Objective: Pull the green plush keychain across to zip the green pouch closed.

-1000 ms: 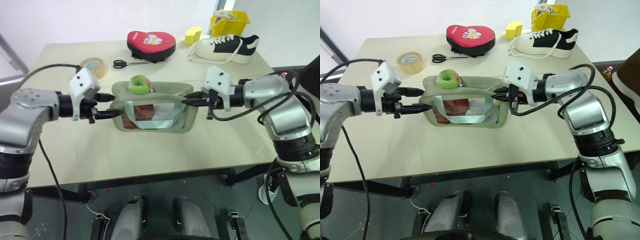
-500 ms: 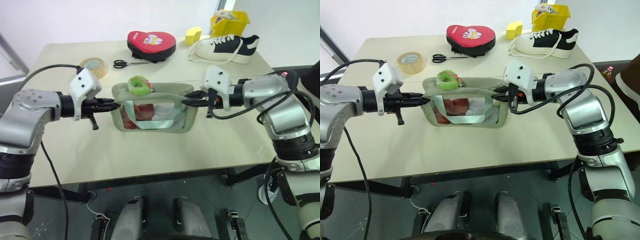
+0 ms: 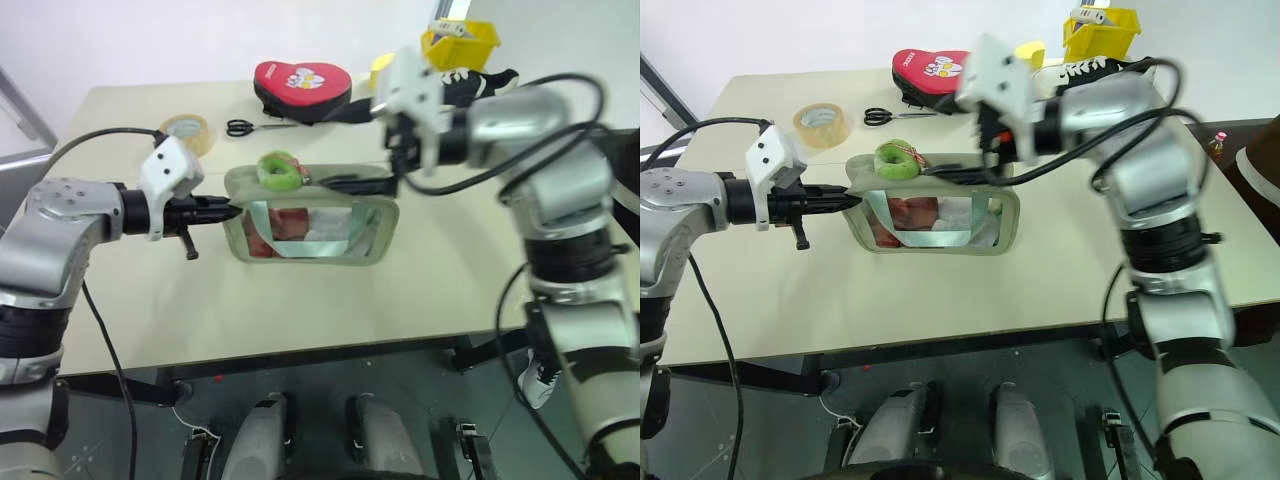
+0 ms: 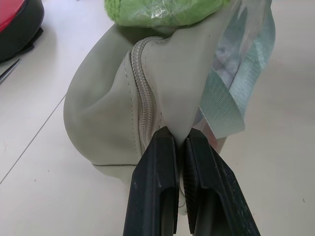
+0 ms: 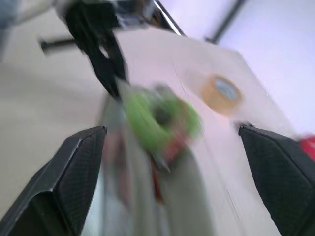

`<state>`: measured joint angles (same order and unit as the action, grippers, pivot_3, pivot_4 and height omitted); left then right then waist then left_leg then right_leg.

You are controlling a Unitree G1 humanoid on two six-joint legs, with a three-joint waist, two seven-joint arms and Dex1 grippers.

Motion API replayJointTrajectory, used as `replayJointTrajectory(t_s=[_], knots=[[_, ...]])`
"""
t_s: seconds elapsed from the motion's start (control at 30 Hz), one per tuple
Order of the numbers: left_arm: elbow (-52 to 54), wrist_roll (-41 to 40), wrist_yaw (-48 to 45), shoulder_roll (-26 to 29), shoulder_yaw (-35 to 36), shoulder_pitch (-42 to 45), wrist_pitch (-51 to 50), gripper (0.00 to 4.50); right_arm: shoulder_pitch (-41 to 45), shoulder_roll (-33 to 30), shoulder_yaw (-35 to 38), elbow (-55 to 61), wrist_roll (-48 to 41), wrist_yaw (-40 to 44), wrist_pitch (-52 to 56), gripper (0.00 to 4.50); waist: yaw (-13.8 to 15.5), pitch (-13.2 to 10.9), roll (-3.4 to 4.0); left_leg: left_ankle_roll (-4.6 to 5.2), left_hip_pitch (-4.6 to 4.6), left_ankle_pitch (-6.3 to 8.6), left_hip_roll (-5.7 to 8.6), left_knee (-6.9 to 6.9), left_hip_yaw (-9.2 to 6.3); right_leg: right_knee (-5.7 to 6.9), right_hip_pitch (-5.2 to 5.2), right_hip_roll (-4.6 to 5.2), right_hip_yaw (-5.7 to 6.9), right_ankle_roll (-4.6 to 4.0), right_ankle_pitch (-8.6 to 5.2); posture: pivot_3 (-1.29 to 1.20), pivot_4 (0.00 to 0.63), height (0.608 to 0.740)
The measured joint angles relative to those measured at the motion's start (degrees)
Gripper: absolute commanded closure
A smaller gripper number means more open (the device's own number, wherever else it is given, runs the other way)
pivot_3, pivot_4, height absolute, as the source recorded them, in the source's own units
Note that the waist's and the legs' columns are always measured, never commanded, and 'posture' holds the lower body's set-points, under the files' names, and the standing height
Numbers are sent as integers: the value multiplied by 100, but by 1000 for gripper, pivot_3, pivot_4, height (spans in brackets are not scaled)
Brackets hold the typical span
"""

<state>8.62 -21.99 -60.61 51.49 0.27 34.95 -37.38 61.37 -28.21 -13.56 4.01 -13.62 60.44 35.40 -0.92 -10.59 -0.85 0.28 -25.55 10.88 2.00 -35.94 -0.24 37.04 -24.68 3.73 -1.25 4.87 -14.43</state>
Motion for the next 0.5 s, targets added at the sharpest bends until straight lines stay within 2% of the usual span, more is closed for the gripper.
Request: replayJointTrajectory(t_s=[0.17,0.23,0.27,0.37,0.43,0.5], knots=[[97,-1,49,-30,-13,-4,-66,4500,-44,466,-247,-392,227,-435,-149,45,17,0,-1,-9,-5,6,10,-4,1,-4,1,7,1,0,1,0,150,740],[111,0,62,-28,-12,-8,-85,4500,-48,467,-264,-450,274,-467,-193,548,12,0,-1,-9,-3,5,9,-2,0,-1,0,7,2,1,1,0,150,740],[111,0,68,-28,-10,-11,-87,4500,-55,460,-289,-458,303,-469,-246,907,7,0,-1,-7,0,5,9,-1,0,2,-1,7,3,1,1,0,150,740],[115,0,72,-25,-3,-29,-86,4500,-151,437,-365,-477,394,-414,-419,2351,-1,1,-1,2,4,-1,7,1,0,4,1,5,6,1,1,0,150,740],[117,0,73,-25,3,-37,-81,4500,-216,430,-412,-493,418,-378,-468,3507,-5,0,-1,3,4,-2,8,0,0,4,1,5,6,1,1,0,150,740],[117,1,71,-25,3,-42,-67,4500,-232,430,-416,-490,432,-361,-488,4442,-6,0,-1,3,4,-2,8,-2,0,4,2,5,6,1,1,0,150,740]])
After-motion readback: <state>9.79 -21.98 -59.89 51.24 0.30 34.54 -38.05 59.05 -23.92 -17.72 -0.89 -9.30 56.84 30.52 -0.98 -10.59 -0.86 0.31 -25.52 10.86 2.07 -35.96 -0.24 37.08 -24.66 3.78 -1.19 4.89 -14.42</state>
